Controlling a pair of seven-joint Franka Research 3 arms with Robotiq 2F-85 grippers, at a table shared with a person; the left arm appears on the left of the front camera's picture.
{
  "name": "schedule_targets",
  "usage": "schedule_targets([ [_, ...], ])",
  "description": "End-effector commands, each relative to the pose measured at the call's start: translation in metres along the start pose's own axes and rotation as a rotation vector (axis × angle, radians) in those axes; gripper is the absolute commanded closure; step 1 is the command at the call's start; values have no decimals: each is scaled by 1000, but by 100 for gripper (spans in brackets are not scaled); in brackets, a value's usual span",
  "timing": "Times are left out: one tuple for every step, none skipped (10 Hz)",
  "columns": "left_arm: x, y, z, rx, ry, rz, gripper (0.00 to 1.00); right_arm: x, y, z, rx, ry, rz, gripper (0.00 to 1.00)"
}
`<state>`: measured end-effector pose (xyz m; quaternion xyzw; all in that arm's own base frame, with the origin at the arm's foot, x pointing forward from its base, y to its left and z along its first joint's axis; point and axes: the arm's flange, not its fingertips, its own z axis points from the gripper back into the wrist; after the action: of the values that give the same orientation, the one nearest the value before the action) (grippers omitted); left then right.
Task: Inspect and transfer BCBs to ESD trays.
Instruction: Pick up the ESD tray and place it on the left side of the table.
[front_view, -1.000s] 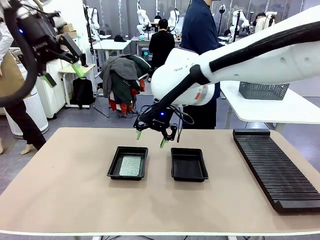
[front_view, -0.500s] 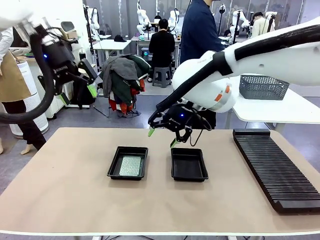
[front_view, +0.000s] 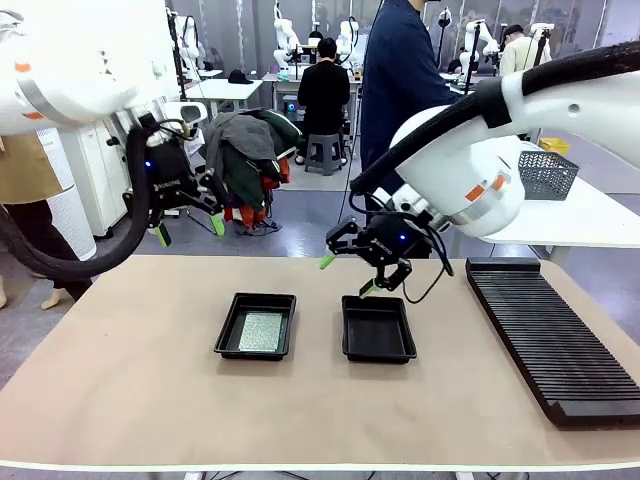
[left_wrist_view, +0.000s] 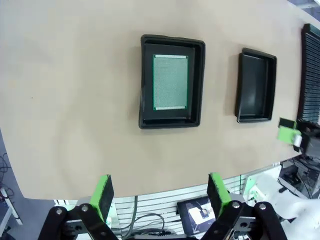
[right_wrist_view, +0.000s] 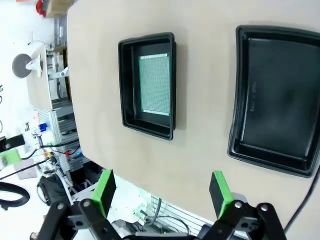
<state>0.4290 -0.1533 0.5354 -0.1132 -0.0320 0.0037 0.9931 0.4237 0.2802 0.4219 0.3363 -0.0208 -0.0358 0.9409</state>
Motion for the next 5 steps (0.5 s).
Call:
schedule_targets([
  [6,-8,-23,55,-29,15,0,-11,-28,11,65,3,15,0],
  [10,-11,-37,67,-39,13,0,-14,-35,15,89,7,35,0],
  [13,-16,-52,72,-47,12,0,-18,-40,20,132,21,63,0],
  [16,-18,-65,81,-59,14,0,-5,-19,11,44,-6,9,0],
  [18,-21,-79,85,-70,13,0,-5,-19,11,44,-6,9,0],
])
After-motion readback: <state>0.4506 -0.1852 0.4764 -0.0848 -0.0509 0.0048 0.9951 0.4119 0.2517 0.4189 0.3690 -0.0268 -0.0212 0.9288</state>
